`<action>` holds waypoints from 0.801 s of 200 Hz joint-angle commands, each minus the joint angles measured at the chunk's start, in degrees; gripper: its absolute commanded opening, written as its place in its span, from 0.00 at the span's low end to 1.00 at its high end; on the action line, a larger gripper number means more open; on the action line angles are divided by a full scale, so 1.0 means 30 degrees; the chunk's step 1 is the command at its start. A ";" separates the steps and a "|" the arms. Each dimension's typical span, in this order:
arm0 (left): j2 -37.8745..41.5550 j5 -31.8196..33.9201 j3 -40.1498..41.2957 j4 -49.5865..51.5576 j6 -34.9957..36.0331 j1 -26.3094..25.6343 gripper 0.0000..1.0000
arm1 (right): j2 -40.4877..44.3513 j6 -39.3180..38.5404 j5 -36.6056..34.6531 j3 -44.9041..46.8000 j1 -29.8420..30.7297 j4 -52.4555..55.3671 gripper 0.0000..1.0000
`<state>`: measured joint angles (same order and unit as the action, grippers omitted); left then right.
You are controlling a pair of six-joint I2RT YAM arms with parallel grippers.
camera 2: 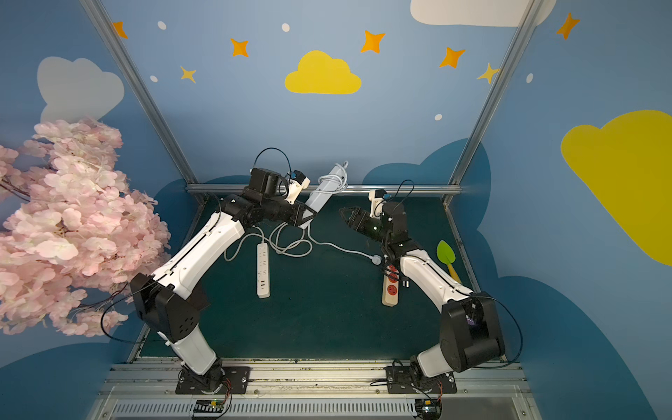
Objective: Wrap the cord around the power strip
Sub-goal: Wrap the power cord around the power strip.
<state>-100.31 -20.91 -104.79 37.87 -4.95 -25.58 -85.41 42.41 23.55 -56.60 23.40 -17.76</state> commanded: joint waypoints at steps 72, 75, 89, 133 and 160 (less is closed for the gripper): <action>-0.0534 -0.0966 -0.3769 0.1645 -0.0638 -0.0474 0.03 | -0.5696 -0.6848 -0.6612 -0.1074 0.4810 -0.9281 0.79; -0.0505 -0.0992 -0.3781 0.1645 -0.0709 -0.0493 0.03 | -0.6003 -0.6832 -0.6875 -0.1281 0.4822 -0.9373 0.78; -0.0359 -0.1201 -0.3820 0.1617 -0.0955 -0.0535 0.03 | -0.7563 -0.6570 -0.8554 -0.1794 0.4857 -1.0848 0.74; 0.0185 -0.2991 -0.2972 0.0415 -0.2422 -0.0095 0.03 | -0.9921 -0.5204 -1.0051 -0.2250 0.4179 -1.3575 0.22; 0.1537 -0.4254 -0.0975 -0.2212 -0.4162 0.0981 0.03 | -0.9335 -0.5032 -0.9794 -0.1917 0.3527 -1.1855 0.00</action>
<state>-101.45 -27.79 -110.45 42.26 -12.53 -25.67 -115.48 26.24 -3.92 -61.82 35.83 -53.41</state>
